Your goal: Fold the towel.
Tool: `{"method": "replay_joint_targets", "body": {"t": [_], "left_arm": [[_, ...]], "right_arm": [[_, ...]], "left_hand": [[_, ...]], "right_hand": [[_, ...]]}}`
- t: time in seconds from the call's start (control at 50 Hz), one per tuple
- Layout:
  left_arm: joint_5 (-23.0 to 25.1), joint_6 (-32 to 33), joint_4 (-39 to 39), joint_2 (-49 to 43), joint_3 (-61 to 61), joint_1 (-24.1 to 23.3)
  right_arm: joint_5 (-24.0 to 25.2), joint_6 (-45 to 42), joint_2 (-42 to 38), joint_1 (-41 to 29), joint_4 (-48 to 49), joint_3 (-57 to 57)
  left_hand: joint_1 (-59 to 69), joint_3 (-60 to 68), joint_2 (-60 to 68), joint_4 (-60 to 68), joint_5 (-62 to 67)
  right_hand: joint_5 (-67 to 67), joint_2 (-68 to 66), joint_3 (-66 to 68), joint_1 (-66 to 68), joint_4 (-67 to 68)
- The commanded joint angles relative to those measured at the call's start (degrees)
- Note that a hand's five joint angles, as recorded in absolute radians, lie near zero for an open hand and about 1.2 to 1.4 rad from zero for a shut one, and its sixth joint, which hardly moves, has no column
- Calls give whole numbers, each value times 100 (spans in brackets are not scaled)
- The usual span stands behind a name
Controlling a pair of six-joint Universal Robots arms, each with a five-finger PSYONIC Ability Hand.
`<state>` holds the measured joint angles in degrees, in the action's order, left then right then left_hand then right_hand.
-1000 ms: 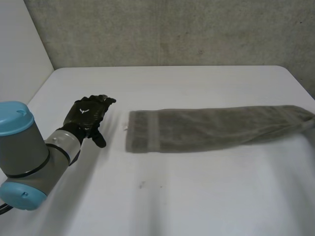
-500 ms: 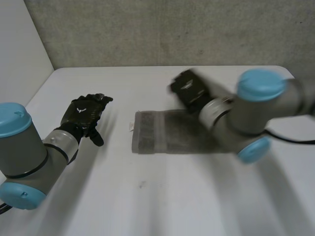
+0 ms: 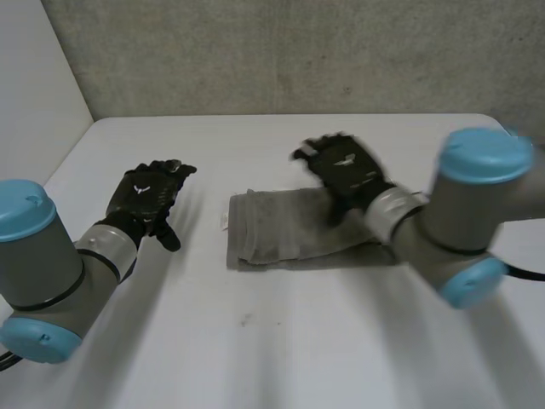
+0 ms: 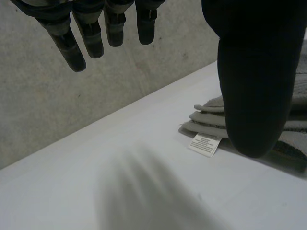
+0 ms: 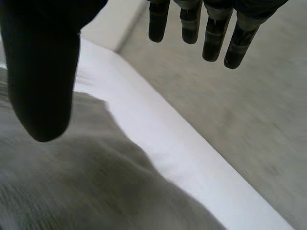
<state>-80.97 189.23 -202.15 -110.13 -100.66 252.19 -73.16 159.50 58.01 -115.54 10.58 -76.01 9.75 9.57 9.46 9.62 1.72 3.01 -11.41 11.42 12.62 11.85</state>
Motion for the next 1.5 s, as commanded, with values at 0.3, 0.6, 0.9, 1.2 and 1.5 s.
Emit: {"method": "replay_joint_targets", "body": {"t": [0.3, 0.6, 0.9, 1.2, 1.5], "left_arm": [[-24, 0, -35, -158, 512, -811], [-32, -9, -35, -52, 214, -759], [-41, -9, -35, 440, -86, -434], [-24, -18, -44, 554, -314, -82], [-32, -18, -290, 545, -332, -91]], "right_arm": [[399, 415, 140, 1666, 190, -1935], [233, 889, -62, 1648, 1078, -1287], [591, 1083, -764, -406, 244, 893], [856, 1057, -1337, -997, -20, 1229], [-205, 1022, -415, -779, 32, 562]], "left_hand": [[25, 43, 54, 38, -172], [25, 43, 54, 38, -172], [25, 43, 54, 38, -172], [25, 43, 54, 38, -172], [25, 43, 54, 38, -172]], "right_hand": [[2012, -2172, 2171, 2051, 2128], [6699, -6859, 6858, 6738, 6815], [6699, -6859, 6858, 6738, 6815], [6699, -6859, 6858, 6738, 6815], [1625, -1785, 1784, 1664, 1741]]}}
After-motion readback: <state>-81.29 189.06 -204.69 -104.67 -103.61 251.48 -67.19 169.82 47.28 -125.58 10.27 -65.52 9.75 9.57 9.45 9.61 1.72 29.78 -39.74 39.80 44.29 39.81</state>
